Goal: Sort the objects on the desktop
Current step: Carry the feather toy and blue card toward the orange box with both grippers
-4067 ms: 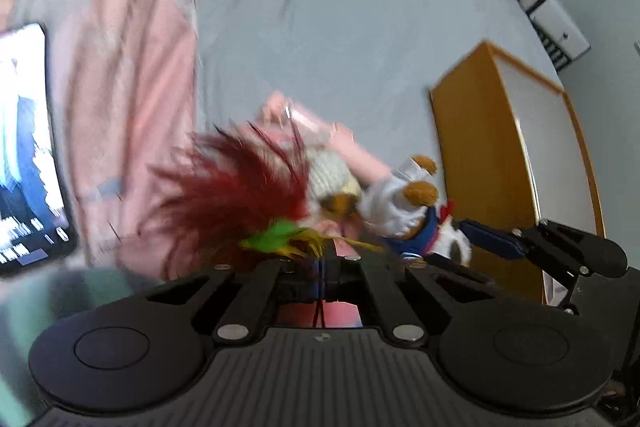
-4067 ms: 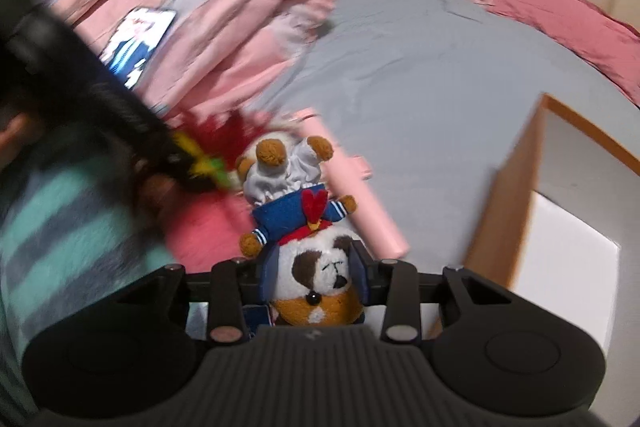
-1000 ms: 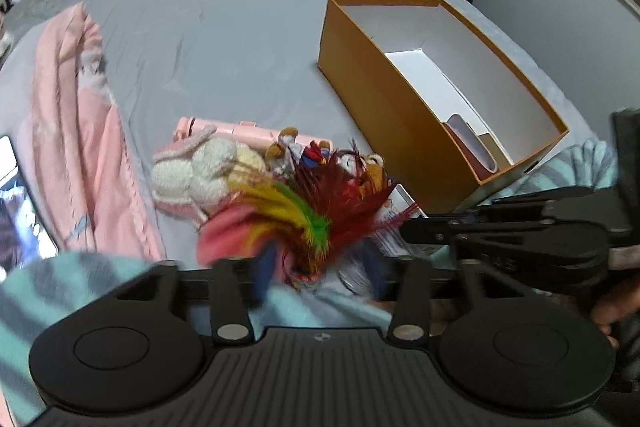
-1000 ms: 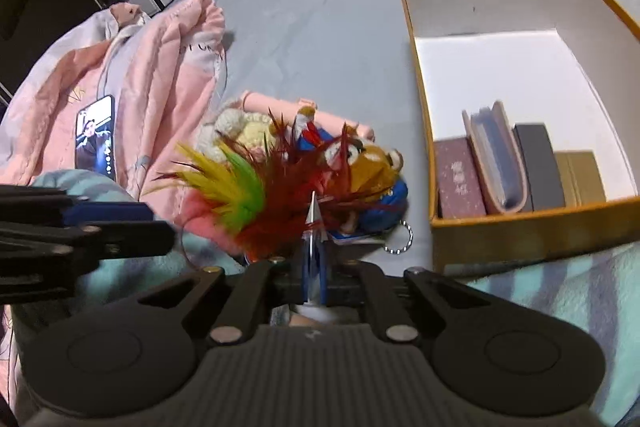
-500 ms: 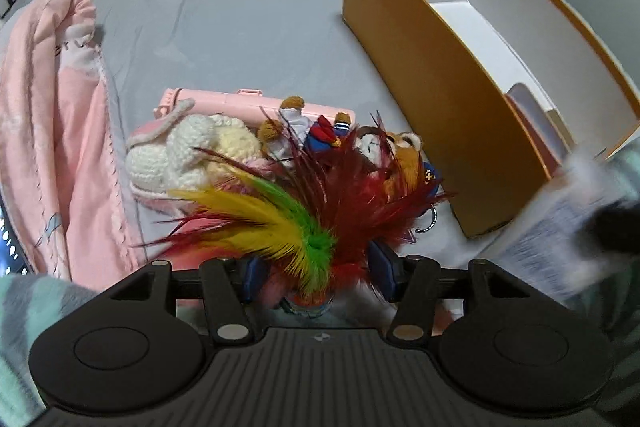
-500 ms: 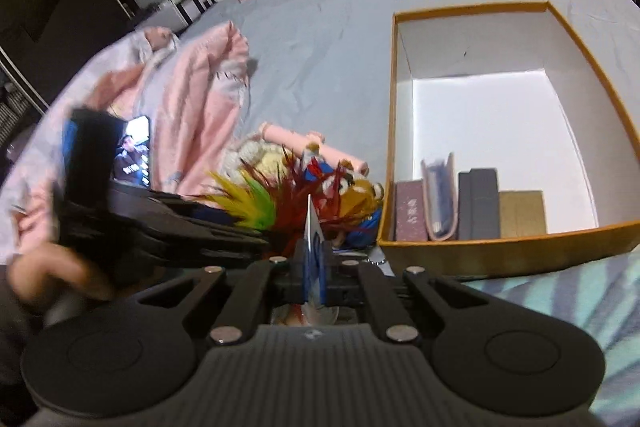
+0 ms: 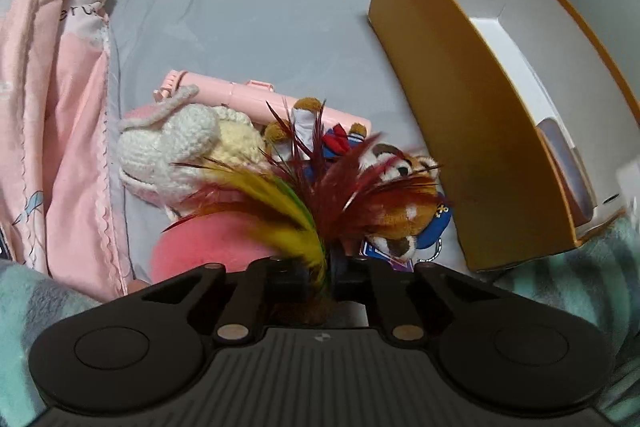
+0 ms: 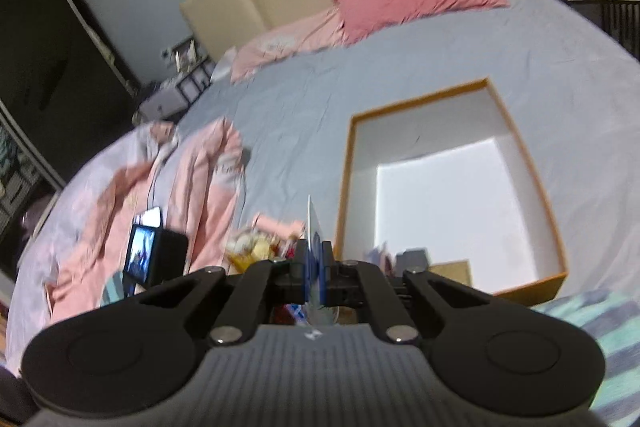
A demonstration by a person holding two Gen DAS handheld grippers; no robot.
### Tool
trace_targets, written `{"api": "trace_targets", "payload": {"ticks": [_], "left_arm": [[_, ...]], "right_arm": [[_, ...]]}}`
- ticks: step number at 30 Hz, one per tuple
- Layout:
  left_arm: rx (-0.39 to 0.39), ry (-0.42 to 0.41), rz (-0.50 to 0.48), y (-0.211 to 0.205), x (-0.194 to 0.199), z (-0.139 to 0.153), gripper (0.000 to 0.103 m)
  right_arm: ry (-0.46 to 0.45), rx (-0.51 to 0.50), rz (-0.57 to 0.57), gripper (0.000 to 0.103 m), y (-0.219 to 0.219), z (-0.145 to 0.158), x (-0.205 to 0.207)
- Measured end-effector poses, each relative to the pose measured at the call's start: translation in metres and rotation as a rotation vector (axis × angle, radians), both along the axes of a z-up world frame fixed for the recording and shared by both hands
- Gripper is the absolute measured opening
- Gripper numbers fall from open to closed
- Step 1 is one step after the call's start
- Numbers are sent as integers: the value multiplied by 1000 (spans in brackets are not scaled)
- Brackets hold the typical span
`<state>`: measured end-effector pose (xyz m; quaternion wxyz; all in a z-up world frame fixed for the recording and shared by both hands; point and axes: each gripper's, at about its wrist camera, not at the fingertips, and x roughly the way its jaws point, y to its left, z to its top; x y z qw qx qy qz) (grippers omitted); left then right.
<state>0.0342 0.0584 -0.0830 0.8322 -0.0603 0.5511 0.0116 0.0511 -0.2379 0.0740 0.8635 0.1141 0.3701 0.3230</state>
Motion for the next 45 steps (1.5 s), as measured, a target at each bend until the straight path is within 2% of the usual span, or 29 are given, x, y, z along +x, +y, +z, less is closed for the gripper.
{"api": "trace_targets", "payload": {"ticks": [4, 11, 15, 20, 23, 26, 33, 40, 45], "left_arm": [[-57, -62, 36, 7, -13, 20, 7], [-104, -228, 32, 1, -32, 81, 7], [-135, -325, -9, -15, -28, 116, 7], [-165, -384, -91, -40, -8, 135, 7], [-187, -394, -127, -55, 4, 137, 7], [-221, -382, -153, -67, 16, 133, 7], [-246, -356, -181, -88, 38, 116, 7], [-275, -322, -210, -97, 48, 104, 7], [-302, -304, -242, -110, 54, 98, 7]], "right_arm": [[-28, 5, -76, 4, -17, 1, 8], [-82, -75, -184, 4, -38, -6, 27], [-93, -148, -216, 4, -45, -16, 37], [-109, -260, -193, 4, -38, -38, 51], [-103, -313, -171, 4, -33, -54, 57], [-65, -319, -155, 4, -31, -66, 66], [-11, -336, -129, 4, -19, -85, 73], [40, -375, -108, 5, -14, -96, 68], [64, -357, -70, 10, -17, -92, 63]]}}
